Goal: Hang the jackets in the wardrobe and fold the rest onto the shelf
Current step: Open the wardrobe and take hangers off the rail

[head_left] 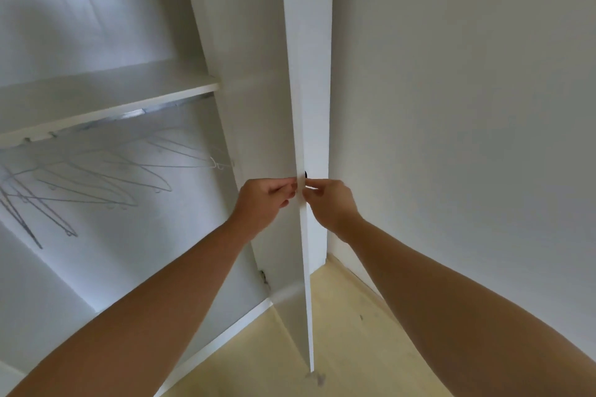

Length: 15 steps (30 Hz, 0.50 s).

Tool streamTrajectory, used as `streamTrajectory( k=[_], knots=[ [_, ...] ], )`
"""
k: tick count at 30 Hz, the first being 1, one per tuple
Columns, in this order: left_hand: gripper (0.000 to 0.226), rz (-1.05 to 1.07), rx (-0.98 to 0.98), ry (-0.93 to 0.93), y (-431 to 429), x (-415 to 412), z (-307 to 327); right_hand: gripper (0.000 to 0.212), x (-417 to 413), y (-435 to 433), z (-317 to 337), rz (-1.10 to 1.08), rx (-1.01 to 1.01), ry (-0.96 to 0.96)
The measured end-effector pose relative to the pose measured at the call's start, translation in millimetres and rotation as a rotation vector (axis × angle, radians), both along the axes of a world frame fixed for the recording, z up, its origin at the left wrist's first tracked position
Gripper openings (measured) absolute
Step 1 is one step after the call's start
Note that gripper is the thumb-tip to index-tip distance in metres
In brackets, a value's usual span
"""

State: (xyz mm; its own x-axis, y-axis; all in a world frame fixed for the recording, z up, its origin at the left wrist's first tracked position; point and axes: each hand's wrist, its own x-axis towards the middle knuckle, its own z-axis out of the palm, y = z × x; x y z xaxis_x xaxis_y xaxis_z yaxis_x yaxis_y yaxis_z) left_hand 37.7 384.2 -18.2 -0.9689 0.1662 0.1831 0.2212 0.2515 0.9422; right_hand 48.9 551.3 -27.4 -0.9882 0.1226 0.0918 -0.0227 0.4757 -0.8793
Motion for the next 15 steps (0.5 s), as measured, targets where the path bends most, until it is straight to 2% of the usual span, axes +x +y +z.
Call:
streamTrajectory(
  k=[4, 8, 15],
  knots=[
    [0.029, -0.088, -0.001, -0.031, 30.6, -22.9, -1.8, 0.03, -9.8, 25.3, -2.4, -0.046, 0.007, -0.024],
    [0.032, -0.123, 0.008, -0.07, 50.6, -46.3, -5.7, 0.043, -17.3, 40.2, 0.0, -0.081, -0.018, -0.092],
    [0.03, -0.132, 0.07, -0.086, 51.6, -51.1, -13.4, 0.047, -16.0, 33.7, 7.5, -0.141, 0.015, -0.136]
  ],
)
